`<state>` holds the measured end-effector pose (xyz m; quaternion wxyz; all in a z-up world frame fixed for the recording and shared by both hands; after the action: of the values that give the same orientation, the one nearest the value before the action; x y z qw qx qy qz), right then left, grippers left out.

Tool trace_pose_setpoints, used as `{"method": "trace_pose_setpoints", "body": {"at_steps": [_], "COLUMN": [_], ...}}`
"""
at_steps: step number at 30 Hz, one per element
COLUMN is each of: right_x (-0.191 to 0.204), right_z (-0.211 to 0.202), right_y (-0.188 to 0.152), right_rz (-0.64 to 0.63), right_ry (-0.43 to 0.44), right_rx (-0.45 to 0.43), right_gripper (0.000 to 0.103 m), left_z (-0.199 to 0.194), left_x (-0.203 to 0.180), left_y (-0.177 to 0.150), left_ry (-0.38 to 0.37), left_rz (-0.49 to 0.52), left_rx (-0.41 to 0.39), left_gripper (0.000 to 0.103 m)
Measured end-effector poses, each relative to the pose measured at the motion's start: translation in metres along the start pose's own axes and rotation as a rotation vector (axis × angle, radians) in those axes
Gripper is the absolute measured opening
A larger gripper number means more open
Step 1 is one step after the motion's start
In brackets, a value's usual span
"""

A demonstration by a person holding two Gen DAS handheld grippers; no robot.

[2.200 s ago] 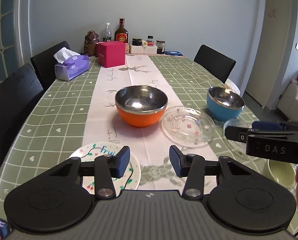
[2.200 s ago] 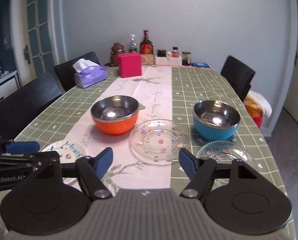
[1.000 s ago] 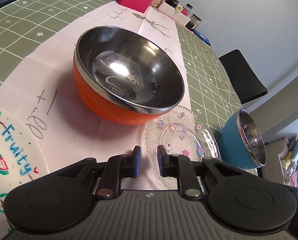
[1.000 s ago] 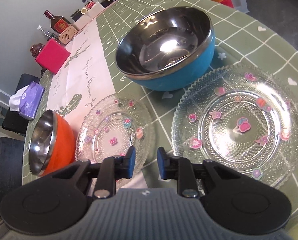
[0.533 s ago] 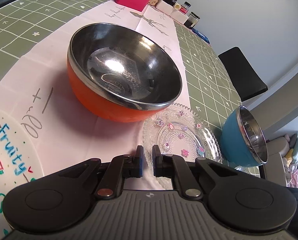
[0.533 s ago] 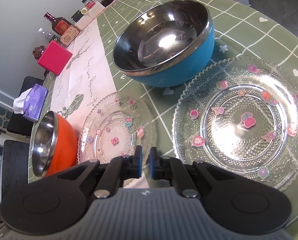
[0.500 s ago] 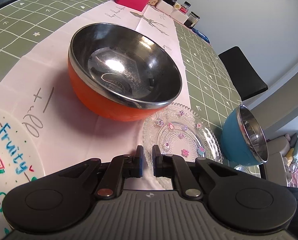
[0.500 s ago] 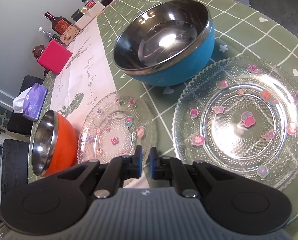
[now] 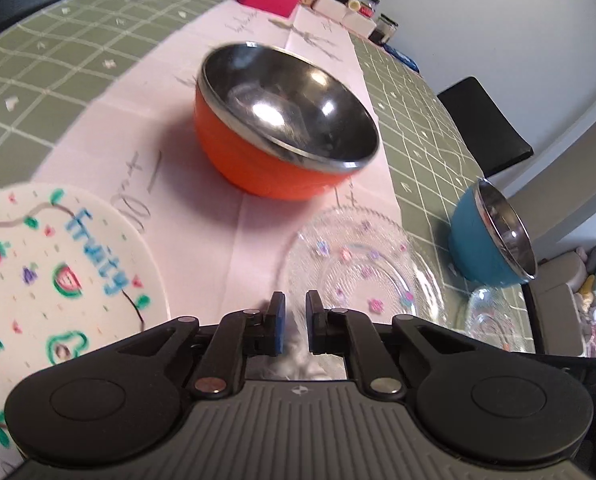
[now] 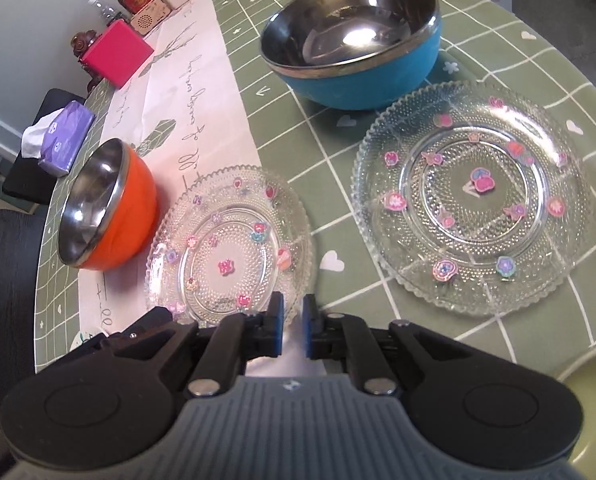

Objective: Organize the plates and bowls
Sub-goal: 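Close the left tool on the glass plate rim and lift it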

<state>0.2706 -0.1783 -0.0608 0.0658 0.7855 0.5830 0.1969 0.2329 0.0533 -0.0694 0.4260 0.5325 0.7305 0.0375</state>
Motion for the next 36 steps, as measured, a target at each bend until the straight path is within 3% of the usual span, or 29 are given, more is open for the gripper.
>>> {"method": "trace_pose_setpoints", "body": {"at_steps": [2,4,9,18,21,28,36], "right_x": [0.001,-0.001,-0.009,-0.014,-0.014,-0.008,-0.004], "right_z": [-0.005,-0.007,0.002,0.022,0.025,0.02,0.003], "right_y": [0.004,0.01,0.024,0.028,0.028,0.023,0.008], "right_rz": [-0.021,-0.03,0.026,0.074,0.079,0.037,0.015], "right_ry": [-0.012,0.002,0.044,0.067,0.076,0.054,0.066], "right_rx": [-0.053,-0.092,-0.084,-0.033,-0.027,-0.049,-0.02], "right_gripper": [0.036,0.037,0.037,0.019,0.008,0.007,0.006], "left_z": [-0.001,0.0,0.013,0.02,0.021,0.016,-0.016], "left_x": [0.002,0.004,0.006,0.004,0.002,-0.008,-0.01], "left_y": [0.006,0.011,0.016,0.014,0.012,0.006,0.003], "left_ry": [0.004,-0.01,-0.023,-0.04,-0.034,0.004,0.012], "left_rz": [0.008,-0.006,-0.008,0.03,0.056,0.124,0.116], "left_rx": [-0.023,-0.034,-0.021,-0.026,-0.01,-0.016,-0.035], "left_gripper": [0.019,0.025,0.025,0.025,0.015,0.013,0.013]}}
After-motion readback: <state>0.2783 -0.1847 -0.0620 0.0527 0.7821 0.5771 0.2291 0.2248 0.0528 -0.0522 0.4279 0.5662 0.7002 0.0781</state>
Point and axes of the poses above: each gripper's, at about its wrist camera, not at the fingertips, and z roughly the way its jaws point, x to its left, y to its top, the point moved 1 cm from there along z, roughly the way its jaws point, and after that the axes turned 12 degrees about -y, right-handed, at the moved point
